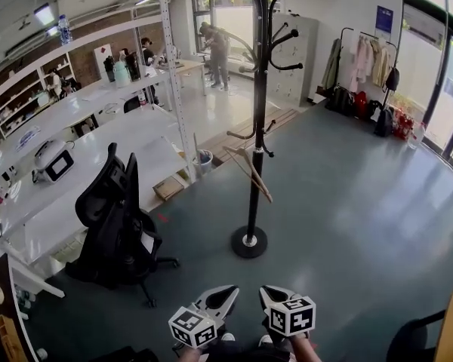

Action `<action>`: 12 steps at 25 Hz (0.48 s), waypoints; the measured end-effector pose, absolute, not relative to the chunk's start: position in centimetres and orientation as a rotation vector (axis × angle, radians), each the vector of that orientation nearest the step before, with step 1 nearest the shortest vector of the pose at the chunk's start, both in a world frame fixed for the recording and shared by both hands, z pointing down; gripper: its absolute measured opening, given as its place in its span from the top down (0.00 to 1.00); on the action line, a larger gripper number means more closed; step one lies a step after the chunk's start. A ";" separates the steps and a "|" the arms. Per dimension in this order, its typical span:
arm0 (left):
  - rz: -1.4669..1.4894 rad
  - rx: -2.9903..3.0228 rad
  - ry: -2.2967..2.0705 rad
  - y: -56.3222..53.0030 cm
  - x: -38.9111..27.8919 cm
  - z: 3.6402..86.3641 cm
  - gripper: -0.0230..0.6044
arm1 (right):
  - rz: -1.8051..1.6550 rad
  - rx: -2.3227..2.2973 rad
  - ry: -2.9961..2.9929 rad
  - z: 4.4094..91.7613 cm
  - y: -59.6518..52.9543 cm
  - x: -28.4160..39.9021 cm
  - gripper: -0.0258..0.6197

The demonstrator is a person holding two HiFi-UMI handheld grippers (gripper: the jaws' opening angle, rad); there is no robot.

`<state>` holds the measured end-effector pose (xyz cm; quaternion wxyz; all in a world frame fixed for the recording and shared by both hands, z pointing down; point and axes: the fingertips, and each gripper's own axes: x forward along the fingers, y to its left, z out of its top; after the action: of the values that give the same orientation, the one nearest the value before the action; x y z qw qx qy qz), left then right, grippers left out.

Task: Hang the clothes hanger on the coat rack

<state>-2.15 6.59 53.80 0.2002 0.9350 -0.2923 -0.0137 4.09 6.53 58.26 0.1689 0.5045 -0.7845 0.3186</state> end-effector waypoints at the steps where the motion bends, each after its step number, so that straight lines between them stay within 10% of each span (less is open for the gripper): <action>1: -0.046 2.612 -0.826 6.5 -1.9 53.5 0.96 | 0.894 1.428 -2.237 57.8 6.5 4.3 0.95; 12: -0.056 2.613 -0.833 8.8 3.6 52.2 0.96 | 0.862 1.384 -2.268 56.4 8.5 8.6 0.95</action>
<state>3.58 8.82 52.24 0.1981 0.9337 -0.2976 -0.0201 8.60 8.55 56.40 0.1734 0.4880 -0.7996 0.3039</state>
